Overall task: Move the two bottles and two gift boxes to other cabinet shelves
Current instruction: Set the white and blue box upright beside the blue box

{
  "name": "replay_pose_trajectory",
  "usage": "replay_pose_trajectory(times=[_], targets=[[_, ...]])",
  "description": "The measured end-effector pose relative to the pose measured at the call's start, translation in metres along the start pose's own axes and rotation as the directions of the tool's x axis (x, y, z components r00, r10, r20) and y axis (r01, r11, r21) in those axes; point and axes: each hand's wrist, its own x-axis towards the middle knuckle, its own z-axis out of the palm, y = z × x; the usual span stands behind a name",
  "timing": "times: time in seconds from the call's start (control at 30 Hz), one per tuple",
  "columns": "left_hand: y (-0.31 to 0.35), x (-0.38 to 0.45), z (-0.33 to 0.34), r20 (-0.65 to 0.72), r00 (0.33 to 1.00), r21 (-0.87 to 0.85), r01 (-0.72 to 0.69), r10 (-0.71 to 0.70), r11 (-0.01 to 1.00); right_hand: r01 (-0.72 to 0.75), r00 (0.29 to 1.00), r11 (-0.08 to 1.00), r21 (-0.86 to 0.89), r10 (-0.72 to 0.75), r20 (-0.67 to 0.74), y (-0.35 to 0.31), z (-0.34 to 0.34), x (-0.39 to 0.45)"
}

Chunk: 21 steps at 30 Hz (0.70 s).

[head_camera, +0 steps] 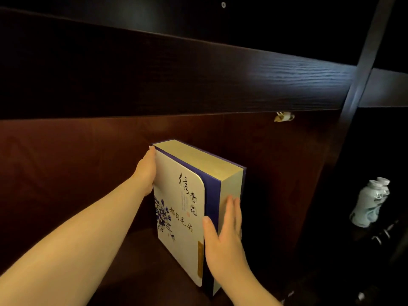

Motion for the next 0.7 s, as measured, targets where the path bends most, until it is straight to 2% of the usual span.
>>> replay_pose_trajectory(times=[0.2,0.37,0.53,0.7], targets=[[-0.01,0.003,-0.003,0.003,0.999,0.072,-0.05,0.05,0.996,-0.002,1.0,1.0,0.011,0.002,-0.009,0.008,-0.003,0.007],[-0.009,-0.009,-0.024,-0.007,0.998,0.187,-0.052,0.055,0.981,0.003,0.996,0.988,0.152,0.011,-0.094,0.01,-0.001,0.015],[-0.002,-0.031,-0.058,0.027,0.995,0.277,-0.1,0.096,0.956,0.004,0.999,0.945,0.327,0.007,-0.032,0.016,0.001,0.028],[0.003,-0.059,-0.082,0.029,0.982,0.379,-0.182,0.185,0.907,0.045,0.999,0.901,0.432,-0.036,-0.031,0.01,-0.003,0.034]])
